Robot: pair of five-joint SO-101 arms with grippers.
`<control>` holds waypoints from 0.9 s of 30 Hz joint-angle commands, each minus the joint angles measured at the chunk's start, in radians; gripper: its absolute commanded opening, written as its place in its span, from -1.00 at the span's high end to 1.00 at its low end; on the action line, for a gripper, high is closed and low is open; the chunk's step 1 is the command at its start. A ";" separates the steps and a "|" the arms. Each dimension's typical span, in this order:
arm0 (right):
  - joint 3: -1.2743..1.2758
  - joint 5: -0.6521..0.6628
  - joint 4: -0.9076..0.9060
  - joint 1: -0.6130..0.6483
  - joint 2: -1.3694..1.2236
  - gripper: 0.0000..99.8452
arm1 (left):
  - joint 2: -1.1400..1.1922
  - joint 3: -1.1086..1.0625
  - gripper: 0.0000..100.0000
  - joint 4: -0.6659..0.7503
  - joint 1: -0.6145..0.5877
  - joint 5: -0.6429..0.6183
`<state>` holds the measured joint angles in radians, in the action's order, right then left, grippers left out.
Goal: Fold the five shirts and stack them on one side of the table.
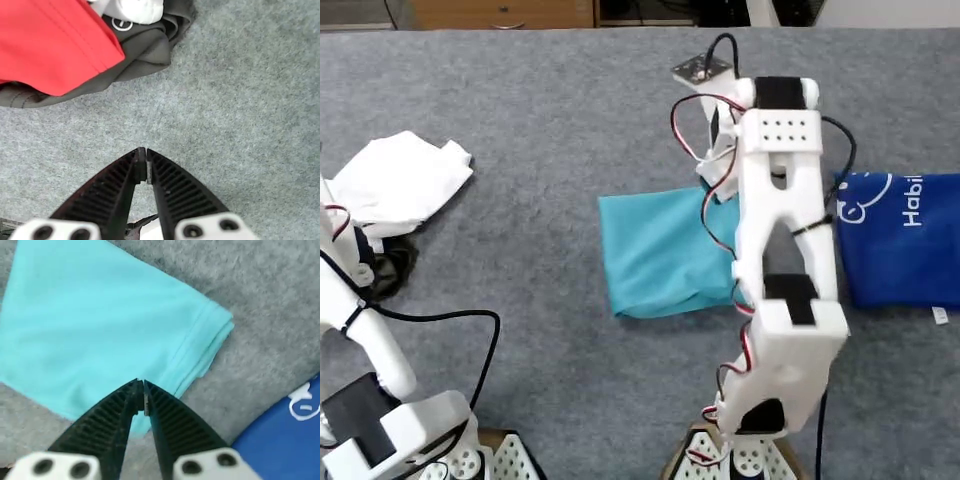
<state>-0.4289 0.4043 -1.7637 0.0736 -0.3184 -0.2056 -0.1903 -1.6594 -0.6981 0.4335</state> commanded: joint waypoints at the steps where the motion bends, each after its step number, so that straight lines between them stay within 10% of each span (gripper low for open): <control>1: 0.130 -0.018 -0.023 0.039 0.150 1.00 | -0.033 0.011 0.96 0.028 0.012 0.008; 19: 1.029 0.038 0.569 -0.074 0.343 1.00 | -0.031 0.003 0.96 0.057 -0.025 0.002; 27: 0.915 0.029 0.397 -0.047 0.381 1.00 | -0.038 0.003 0.96 0.057 -0.040 0.005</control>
<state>0.5669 0.4319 -1.2620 0.0123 0.0038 -0.2056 -0.1903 -1.6134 -0.7242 0.4335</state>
